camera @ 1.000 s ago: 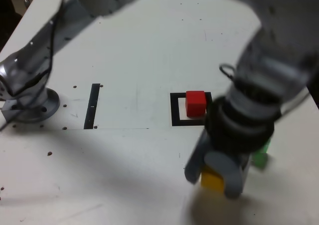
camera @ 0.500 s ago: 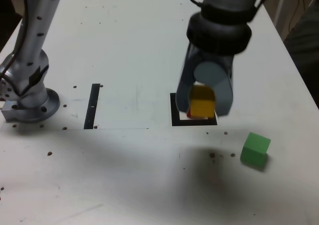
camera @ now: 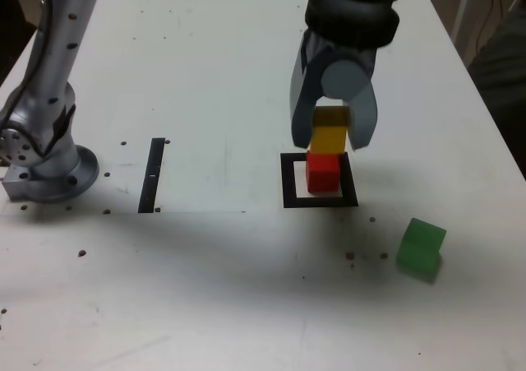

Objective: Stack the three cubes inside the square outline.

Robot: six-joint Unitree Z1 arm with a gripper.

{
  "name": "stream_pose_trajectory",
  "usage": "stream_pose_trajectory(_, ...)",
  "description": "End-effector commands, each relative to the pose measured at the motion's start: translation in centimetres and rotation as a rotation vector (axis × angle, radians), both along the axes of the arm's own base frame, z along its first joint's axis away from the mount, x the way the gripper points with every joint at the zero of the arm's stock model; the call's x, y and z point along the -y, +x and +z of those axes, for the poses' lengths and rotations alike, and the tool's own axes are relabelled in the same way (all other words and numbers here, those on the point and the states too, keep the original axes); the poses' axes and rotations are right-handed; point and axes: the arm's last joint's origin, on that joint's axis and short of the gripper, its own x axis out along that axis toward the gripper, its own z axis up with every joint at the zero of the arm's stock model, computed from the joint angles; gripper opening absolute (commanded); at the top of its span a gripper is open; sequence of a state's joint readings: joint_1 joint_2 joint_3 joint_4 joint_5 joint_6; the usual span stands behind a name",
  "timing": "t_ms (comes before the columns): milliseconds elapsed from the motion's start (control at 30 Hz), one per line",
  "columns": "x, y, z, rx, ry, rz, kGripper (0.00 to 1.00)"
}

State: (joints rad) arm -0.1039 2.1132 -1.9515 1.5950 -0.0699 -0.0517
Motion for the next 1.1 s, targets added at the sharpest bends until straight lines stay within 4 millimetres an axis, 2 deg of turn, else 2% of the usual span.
stream_pose_trajectory(0, -0.5, 0.2, -0.6, -0.025, -0.003, 0.002, 0.27)
stream_pose_trajectory(233, -1.5, 0.7, -1.7, -0.045, -0.015, 0.000, 0.27)
stream_pose_trajectory(1067, -2.8, 1.8, -4.6, -0.089, -0.034, -0.015, 0.27)
